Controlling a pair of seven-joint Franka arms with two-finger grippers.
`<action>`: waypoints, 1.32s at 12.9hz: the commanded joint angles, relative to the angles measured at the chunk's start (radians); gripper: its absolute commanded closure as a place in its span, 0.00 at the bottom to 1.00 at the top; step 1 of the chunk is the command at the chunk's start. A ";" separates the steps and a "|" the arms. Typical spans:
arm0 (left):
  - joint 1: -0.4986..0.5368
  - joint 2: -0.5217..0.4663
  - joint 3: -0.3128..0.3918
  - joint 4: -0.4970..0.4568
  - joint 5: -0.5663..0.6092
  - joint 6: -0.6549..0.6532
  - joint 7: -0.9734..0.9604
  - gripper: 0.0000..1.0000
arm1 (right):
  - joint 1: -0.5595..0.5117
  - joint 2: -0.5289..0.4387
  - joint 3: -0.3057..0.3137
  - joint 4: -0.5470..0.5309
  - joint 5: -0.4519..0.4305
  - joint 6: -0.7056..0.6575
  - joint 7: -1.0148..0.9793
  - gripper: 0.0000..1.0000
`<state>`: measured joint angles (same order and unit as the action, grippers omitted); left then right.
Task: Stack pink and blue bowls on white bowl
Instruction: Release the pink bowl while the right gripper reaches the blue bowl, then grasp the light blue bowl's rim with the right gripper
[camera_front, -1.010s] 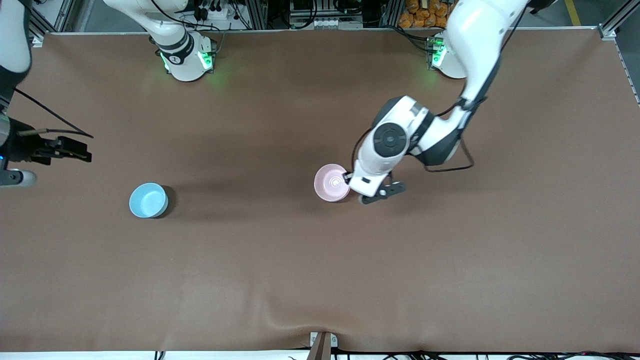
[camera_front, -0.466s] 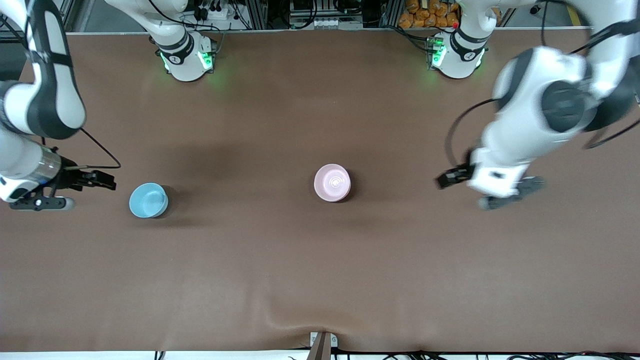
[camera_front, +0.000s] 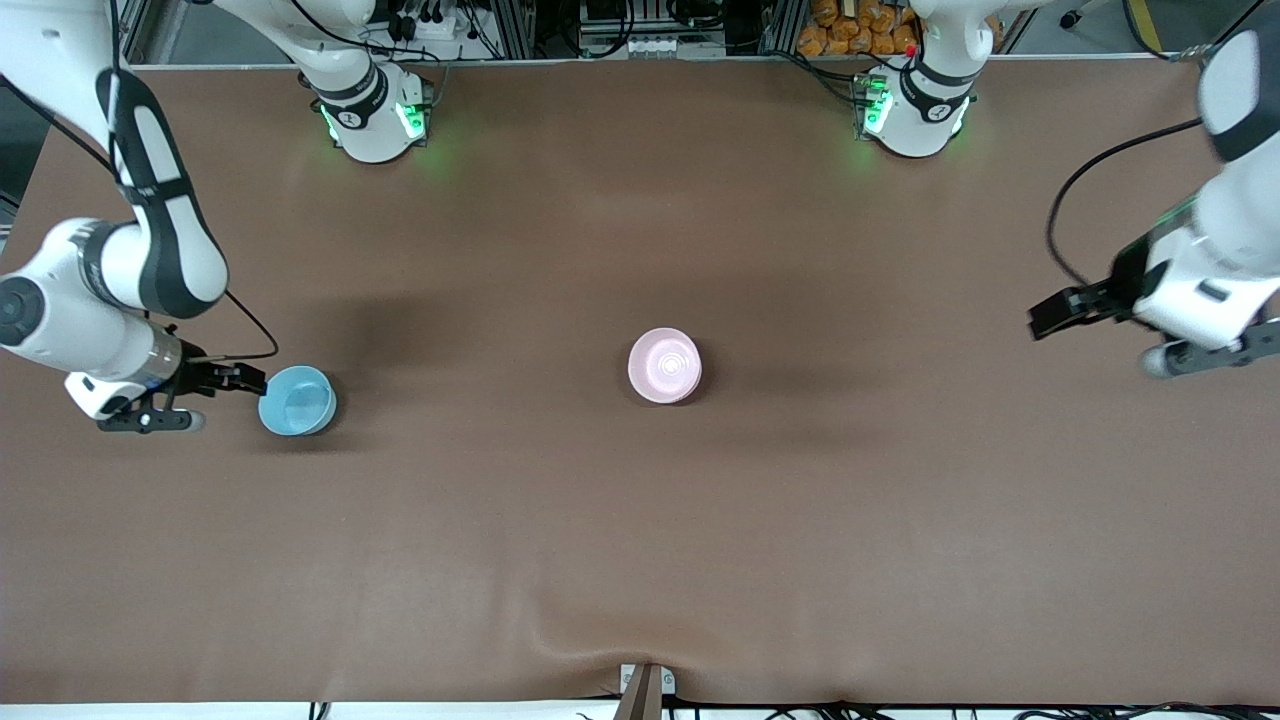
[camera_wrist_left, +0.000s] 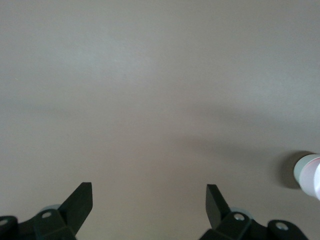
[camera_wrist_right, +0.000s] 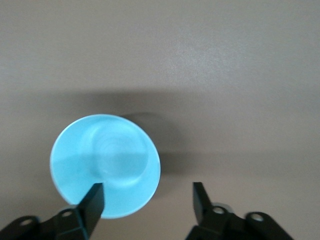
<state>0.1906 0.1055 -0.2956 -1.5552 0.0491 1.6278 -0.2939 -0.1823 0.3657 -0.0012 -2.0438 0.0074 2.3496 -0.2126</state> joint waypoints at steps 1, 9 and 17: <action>0.033 -0.119 -0.014 -0.095 0.000 -0.003 0.042 0.00 | -0.023 0.042 0.017 0.002 0.009 0.040 -0.039 0.44; 0.042 -0.093 -0.008 -0.059 -0.028 0.017 0.042 0.00 | -0.028 0.090 0.018 0.004 0.048 0.080 -0.100 0.76; 0.036 -0.056 -0.019 0.000 -0.044 -0.016 0.044 0.00 | -0.020 0.085 0.021 0.019 0.049 0.041 -0.102 1.00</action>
<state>0.2266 0.0412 -0.3034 -1.5839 0.0222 1.6377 -0.2636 -0.1884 0.4517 0.0040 -2.0362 0.0417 2.4075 -0.2874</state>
